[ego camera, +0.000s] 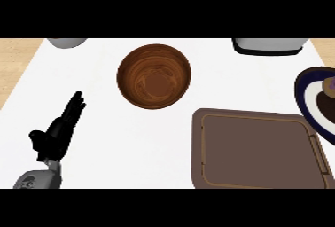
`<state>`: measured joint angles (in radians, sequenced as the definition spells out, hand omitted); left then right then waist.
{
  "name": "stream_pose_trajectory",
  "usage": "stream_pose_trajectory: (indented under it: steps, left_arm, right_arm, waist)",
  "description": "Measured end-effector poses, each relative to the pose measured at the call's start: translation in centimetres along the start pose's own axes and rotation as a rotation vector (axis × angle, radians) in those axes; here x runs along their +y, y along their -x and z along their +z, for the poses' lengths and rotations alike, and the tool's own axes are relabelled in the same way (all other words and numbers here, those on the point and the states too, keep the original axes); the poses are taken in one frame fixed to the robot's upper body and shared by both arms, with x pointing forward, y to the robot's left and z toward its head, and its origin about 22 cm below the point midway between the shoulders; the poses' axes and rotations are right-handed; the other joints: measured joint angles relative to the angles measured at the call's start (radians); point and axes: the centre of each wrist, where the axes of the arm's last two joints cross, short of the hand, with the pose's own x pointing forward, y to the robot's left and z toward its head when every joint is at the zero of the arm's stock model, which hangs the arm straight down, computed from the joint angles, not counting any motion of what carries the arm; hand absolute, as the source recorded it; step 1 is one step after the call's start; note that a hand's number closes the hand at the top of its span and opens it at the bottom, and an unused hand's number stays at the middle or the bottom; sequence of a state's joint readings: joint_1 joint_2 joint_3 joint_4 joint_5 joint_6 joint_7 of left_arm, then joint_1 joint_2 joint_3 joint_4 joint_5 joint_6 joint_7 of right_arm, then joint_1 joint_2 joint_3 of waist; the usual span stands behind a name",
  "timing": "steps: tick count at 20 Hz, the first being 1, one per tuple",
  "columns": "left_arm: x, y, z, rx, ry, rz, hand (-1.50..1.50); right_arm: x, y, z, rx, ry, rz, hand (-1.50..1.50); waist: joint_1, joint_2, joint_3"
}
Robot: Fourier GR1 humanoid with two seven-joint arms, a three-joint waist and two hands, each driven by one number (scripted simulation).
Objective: Pick the can from the tray and place it in the plate
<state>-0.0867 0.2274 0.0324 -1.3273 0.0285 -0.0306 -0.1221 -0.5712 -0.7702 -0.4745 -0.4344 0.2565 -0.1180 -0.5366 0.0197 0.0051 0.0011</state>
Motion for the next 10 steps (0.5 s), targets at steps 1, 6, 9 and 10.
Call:
stream_pose_trajectory:
  steps: [1,6,9,10]
  left_arm:
    - [-0.1,0.2,0.1,0.0,0.0,-0.001,0.0]
    - [-0.3,0.6,0.4,0.004,0.001,0.001,0.0]
    - [0.3,0.4,0.3,0.002,-0.001,0.002,0.0]
    - [0.6,0.3,0.3,0.0,-0.003,0.003,0.0]
  right_arm:
    - [0.5,0.1,0.0,0.016,-0.002,-0.007,-1.5]
    - [1.0,0.4,-0.1,0.067,0.022,-0.109,-1.5]
    - [0.5,0.9,0.2,0.07,0.084,-0.221,-1.5]
    - [0.0,1.1,0.3,0.071,0.107,-0.259,-1.5]
  waist:
    - [0.0,0.0,0.0]
    - [0.001,0.002,0.001]
    - [-0.003,0.001,0.001]
    - [-0.004,0.001,0.001]
